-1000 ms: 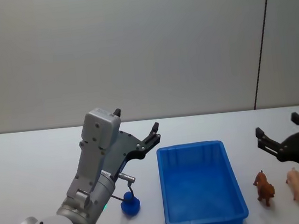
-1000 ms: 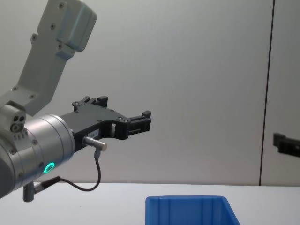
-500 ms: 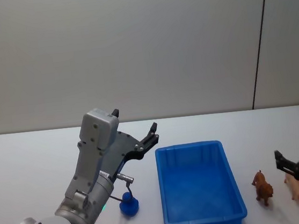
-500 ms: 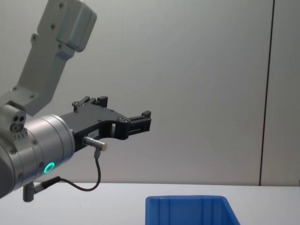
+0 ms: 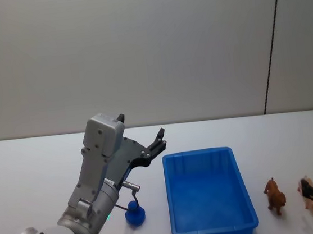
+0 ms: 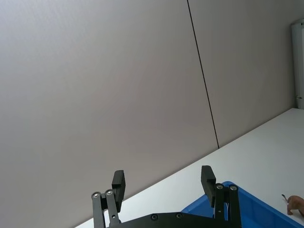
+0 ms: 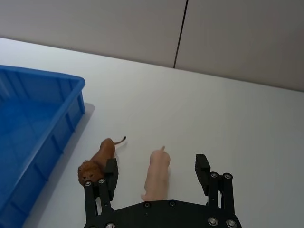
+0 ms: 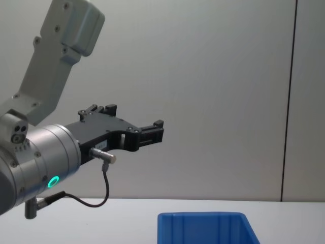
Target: Pick up the two dolls from the table and place them into the box.
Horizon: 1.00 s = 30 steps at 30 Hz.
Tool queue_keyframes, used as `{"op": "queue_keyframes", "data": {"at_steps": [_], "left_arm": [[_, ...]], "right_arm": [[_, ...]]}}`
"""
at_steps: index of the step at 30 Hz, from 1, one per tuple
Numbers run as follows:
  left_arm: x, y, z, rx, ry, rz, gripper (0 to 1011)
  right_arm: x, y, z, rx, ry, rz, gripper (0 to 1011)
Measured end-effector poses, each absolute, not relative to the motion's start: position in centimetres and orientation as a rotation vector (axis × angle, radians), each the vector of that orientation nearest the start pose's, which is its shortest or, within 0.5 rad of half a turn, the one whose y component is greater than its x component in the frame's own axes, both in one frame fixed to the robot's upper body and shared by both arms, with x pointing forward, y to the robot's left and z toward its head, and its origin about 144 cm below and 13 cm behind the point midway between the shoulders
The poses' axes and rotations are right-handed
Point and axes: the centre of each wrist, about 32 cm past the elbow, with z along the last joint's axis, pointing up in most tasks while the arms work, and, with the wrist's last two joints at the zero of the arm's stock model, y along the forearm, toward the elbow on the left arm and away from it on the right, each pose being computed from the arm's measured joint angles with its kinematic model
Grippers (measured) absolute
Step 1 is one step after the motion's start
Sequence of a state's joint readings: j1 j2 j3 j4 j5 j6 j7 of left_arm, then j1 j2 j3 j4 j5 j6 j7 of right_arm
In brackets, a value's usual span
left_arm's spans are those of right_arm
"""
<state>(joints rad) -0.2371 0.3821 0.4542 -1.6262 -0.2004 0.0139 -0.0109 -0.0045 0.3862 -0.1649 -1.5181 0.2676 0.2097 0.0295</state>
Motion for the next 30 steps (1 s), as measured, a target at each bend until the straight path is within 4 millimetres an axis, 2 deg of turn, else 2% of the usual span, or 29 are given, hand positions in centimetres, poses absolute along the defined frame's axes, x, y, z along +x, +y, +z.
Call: {"op": "queue_keyframes", "data": {"at_steps": [14, 30], "left_arm": [[49.2, 19.8, 120.4, 0.061, -0.268, 1.124, 1003], [49.2, 19.8, 120.4, 0.061, -0.268, 1.124, 1003]], "right_arm": [[46.2, -30.2, 110.0, -0.348, 0.222, -1.396, 1001], [48.3, -30.1, 107.5, -0.372, 0.298, -1.423, 1001]]}}
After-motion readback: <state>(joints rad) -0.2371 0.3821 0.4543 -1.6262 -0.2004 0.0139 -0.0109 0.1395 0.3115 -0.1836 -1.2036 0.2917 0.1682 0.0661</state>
